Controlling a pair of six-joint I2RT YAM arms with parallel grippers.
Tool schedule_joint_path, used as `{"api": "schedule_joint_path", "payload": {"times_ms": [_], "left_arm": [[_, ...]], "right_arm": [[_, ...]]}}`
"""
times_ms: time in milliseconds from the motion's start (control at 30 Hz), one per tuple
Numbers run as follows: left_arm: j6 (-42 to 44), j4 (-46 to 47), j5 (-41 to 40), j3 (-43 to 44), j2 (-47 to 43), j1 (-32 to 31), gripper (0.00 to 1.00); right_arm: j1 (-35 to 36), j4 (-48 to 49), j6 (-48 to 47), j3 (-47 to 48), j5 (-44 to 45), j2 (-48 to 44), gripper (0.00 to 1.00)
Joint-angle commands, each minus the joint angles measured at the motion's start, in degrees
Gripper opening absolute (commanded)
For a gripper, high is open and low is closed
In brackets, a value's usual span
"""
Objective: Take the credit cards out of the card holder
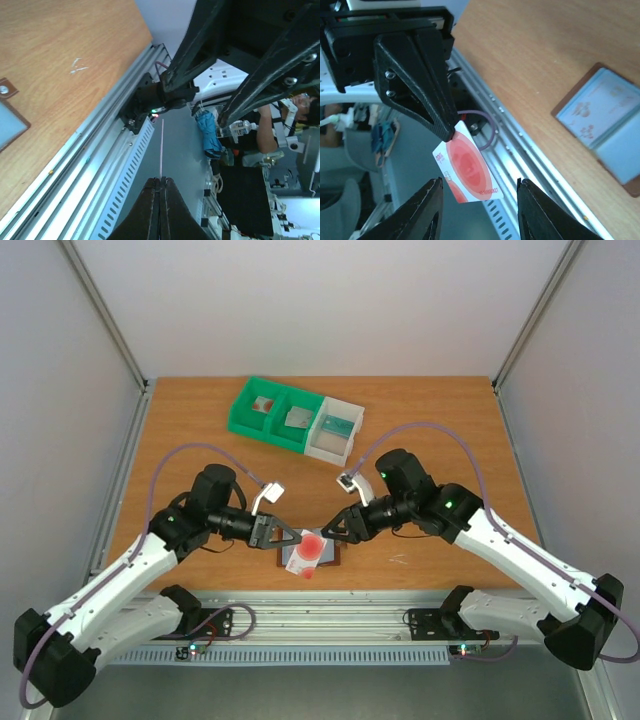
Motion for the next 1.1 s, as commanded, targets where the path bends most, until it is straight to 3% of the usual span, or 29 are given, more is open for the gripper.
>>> {"api": "schedule_joint_path", "payload": {"times_ms": [0, 433, 633, 733, 800, 1067], "left_arm": [[0.85, 3.81, 5.71, 1.14, -2.03, -0.19, 0.0], [-0.59, 8.42, 8.55, -0.1, -2.03, -0.25, 0.0], [-1.03, 9.38, 8.5, -0.41, -1.12, -0.3, 0.0], [-1.01, 9.34, 7.75, -0.1, -1.18, -0.3, 0.01], [-0.81, 7.94, 5.41, 0.73, -1.65, -0.3, 0.01], [-4.69, 2.65, -12.5, 5.42, -6.2, -0.15, 0.6]], "right_arm": [[-0.17, 0.95, -0.31, 2.56, -8.63, 1.96, 0.42], [-0.06, 4.52, -0.19, 2.41, -18.28, 7.3, 0.31], [0.02, 7.07, 0.54, 1.26, -21.19, 7.71, 0.16], [-0.02, 8.41, 1.32, 0.43, -21.28, 7.31, 0.03], [0.01, 9.21, 2.12, -0.04, -20.02, 6.73, 0.01], [0.02, 21.12, 13.58, -5.01, -12.17, 2.32, 0.01]]}}
